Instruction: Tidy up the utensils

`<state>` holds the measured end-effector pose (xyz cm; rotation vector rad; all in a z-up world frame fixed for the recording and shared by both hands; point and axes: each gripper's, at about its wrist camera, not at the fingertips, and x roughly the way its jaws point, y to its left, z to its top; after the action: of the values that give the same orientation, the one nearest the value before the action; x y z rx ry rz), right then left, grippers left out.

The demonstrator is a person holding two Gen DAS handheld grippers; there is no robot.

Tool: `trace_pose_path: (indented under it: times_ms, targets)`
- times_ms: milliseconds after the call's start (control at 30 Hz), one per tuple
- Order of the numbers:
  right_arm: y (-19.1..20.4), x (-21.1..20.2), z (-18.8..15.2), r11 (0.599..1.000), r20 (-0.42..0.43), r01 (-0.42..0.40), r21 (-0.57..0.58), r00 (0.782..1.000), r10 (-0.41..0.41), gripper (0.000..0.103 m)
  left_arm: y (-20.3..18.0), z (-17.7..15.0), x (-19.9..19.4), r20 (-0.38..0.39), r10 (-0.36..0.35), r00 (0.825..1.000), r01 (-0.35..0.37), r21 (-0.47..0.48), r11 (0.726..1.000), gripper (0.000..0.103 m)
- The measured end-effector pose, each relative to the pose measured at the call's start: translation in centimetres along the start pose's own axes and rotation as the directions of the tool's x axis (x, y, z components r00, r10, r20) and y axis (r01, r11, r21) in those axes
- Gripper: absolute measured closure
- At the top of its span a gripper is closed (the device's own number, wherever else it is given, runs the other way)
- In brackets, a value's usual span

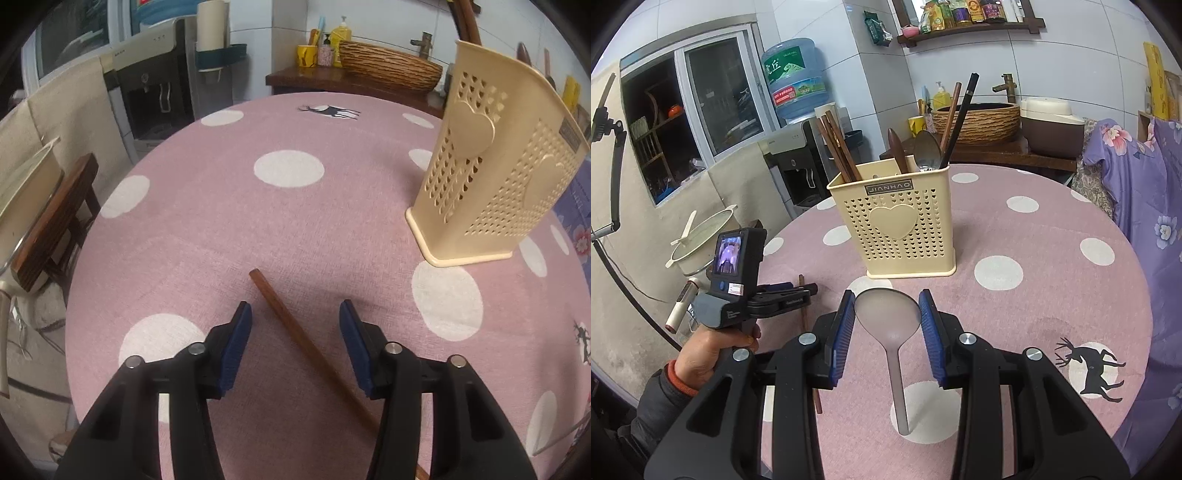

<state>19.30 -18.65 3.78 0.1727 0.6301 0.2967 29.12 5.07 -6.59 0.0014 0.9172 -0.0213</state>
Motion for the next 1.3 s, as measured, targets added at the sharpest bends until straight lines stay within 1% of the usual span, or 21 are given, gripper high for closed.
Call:
trace_pose_path:
  times_ms: [33, 67, 133, 233, 300, 367, 400, 467, 600, 667, 700, 733, 800, 867, 933, 967, 1033, 1067, 1100, 1233, 1300]
  targets:
    - [0.0, 0.0, 0.0, 1.0, 0.001, 0.0, 0.001, 1.0, 0.0, 0.067, -0.2, 0.1, 0.1, 0.001, -0.004, 1.0, 0.004, 0.014, 1.0, 0.065]
    - [-0.1, 0.0, 0.0, 1.0, 0.001, 0.0, 0.004, 1.0, 0.0, 0.067, -0.4, 0.2, 0.1, 0.001, -0.016, 1.0, 0.016, 0.03, 0.999, 0.069]
    - [-0.1, 0.0, 0.0, 1.0, 0.001, 0.0, 0.006, 1.0, 0.0, 0.067, -0.7, 0.4, 0.3, -0.005, -0.069, 0.998, 0.069, 0.05, 0.996, 0.084]
    - [-0.1, 0.0, 0.0, 1.0, 0.001, 0.002, 0.009, 1.0, -0.002, 0.067, -1.0, 0.9, 0.6, -0.029, -0.159, 0.987, 0.161, 0.073, 0.984, 0.091]
    - [-0.1, 0.0, 0.0, 1.0, 0.001, 0.002, 0.009, 1.0, -0.002, 0.067, -1.5, 0.9, 0.6, -0.038, -0.182, 0.983, 0.185, 0.104, 0.977, 0.092]
    - [-0.1, 0.0, 0.0, 1.0, 0.0, 0.002, 0.007, 1.0, -0.002, 0.067, -2.3, 0.6, 0.4, -0.061, -0.233, 0.971, 0.239, 0.136, 0.962, 0.094]
    - [-0.1, 0.0, 0.0, 1.0, -0.001, 0.003, 0.007, 1.0, -0.003, 0.067, -2.7, 0.3, 0.2, -0.07, -0.246, 0.967, 0.254, 0.145, 0.956, 0.095]
    - [-0.1, 0.0, 0.1, 1.0, -0.002, 0.004, 0.006, 1.0, -0.004, 0.067, -3.4, -0.3, -0.3, -0.068, -0.218, 0.974, 0.226, 0.169, 0.959, 0.095]
    - [0.1, 0.0, 0.1, 1.0, -0.002, 0.003, -0.001, 1.0, -0.003, 0.067, -3.6, -0.8, -0.8, -0.049, -0.171, 0.984, 0.177, 0.164, 0.97, 0.095]
    - [0.1, 0.1, 0.0, 1.0, -0.003, 0.002, -0.002, 1.0, -0.002, 0.067, -3.7, -0.6, -0.9, -0.04, -0.139, 0.989, 0.144, 0.168, 0.975, 0.085]
    - [0.2, 0.0, 0.0, 1.0, -0.004, 0.001, -0.002, 1.0, -0.001, 0.067, -3.8, -0.6, -0.9, -0.036, -0.121, 0.992, 0.126, 0.174, 0.977, 0.071]
    - [0.2, 0.0, 0.0, 1.0, -0.004, 0.002, -0.003, 1.0, -0.002, 0.067, -3.9, -0.5, -0.9, -0.031, -0.113, 0.993, 0.117, 0.18, 0.977, 0.065]
    - [0.3, 0.1, 0.0, 1.0, -0.003, 0.003, -0.004, 1.0, -0.003, 0.067, -4.1, -0.3, -0.7, -0.031, -0.107, 0.994, 0.111, 0.188, 0.976, 0.065]
    - [0.3, 0.1, 0.0, 1.0, -0.004, 0.002, -0.003, 1.0, -0.002, 0.067, -4.4, -0.2, -0.3, -0.037, -0.095, 0.995, 0.101, 0.194, 0.976, 0.066]
    - [0.3, 0.1, 0.0, 1.0, -0.004, 0.003, -0.004, 1.0, -0.003, 0.067, -4.6, -0.2, 0.0, -0.028, -0.084, 0.996, 0.088, 0.201, 0.976, 0.075]
    - [0.3, 0.1, 0.0, 1.0, -0.004, 0.002, -0.004, 1.0, -0.002, 0.067, -4.7, -0.2, 0.1, -0.019, -0.086, 0.996, 0.088, 0.204, 0.975, 0.077]
    - [0.2, 0.1, 0.0, 1.0, -0.004, 0.003, -0.003, 1.0, -0.003, 0.067, -5.1, -0.1, 0.2, -0.016, -0.086, 0.996, 0.088, 0.213, 0.973, 0.087]
    - [0.2, 0.1, 0.0, 1.0, -0.005, 0.003, -0.002, 1.0, -0.003, 0.067, -5.4, -0.1, 0.2, -0.011, -0.08, 0.997, 0.081, 0.223, 0.972, 0.089]
    - [0.2, 0.1, 0.0, 1.0, -0.005, 0.003, -0.001, 1.0, -0.003, 0.067, -5.5, 0.1, 0.4, -0.007, -0.077, 0.997, 0.076, 0.229, 0.971, 0.094]
    - [0.3, 0.1, 0.1, 1.0, -0.006, 0.004, -0.006, 1.0, -0.004, 0.067, -5.8, 0.2, 0.4, 0.001, -0.064, 0.998, 0.063, 0.222, 0.973, 0.095]
    - [0.3, 0.2, 0.1, 1.0, -0.007, 0.005, -0.009, 1.0, -0.005, 0.067, -5.6, 0.2, 0.4, -0.001, -0.076, 0.997, 0.074, 0.209, 0.975, 0.095]
